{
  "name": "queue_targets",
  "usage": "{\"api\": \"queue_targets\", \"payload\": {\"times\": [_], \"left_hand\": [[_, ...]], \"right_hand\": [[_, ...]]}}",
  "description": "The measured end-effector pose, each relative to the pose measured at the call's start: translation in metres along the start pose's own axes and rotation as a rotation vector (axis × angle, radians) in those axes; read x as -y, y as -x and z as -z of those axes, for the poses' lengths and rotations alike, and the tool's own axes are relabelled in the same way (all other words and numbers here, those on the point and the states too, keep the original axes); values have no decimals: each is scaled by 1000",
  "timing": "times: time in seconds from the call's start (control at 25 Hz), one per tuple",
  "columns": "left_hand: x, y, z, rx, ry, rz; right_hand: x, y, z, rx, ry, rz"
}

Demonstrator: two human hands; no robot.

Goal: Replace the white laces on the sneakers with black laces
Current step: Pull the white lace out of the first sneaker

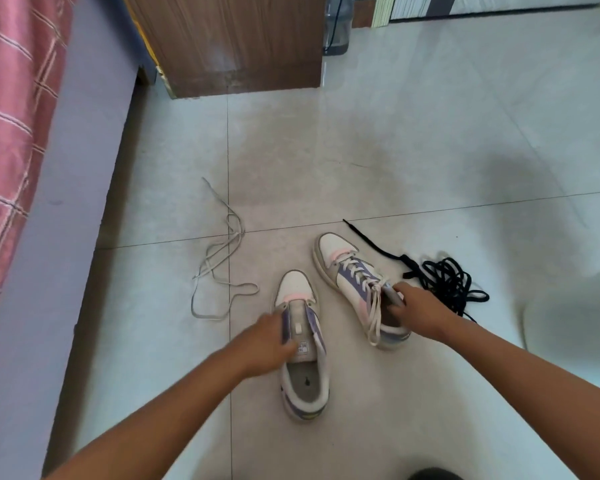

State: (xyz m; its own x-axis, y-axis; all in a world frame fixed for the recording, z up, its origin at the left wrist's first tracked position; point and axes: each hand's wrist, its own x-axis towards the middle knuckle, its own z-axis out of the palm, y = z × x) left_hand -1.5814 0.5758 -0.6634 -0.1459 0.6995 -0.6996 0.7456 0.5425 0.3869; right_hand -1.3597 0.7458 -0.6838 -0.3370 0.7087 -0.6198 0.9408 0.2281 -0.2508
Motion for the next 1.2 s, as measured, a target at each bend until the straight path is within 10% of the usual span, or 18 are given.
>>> {"api": "queue_targets", "payload": {"times": [0.24, 0.44, 0.6, 0.72, 1.0, 1.2], "left_hand": [[17, 3, -21, -158, -176, 240], [62, 18, -1, -83, -376, 408], [56, 22, 5, -70, -544, 500], [15, 28, 3, -520, -690, 169], [-33, 11, -43, -150, 78, -201], [-1, -24, 13, -572, 337, -14]], "right_hand": [[17, 14, -17, -57, 8, 60], [32, 49, -38, 384, -443, -13], [40, 55, -43, -1, -25, 220], [40, 43, -36, -117, 37, 526], [40, 31, -50, -69, -118, 661], [46, 34, -53, -5, -341, 538]]}}
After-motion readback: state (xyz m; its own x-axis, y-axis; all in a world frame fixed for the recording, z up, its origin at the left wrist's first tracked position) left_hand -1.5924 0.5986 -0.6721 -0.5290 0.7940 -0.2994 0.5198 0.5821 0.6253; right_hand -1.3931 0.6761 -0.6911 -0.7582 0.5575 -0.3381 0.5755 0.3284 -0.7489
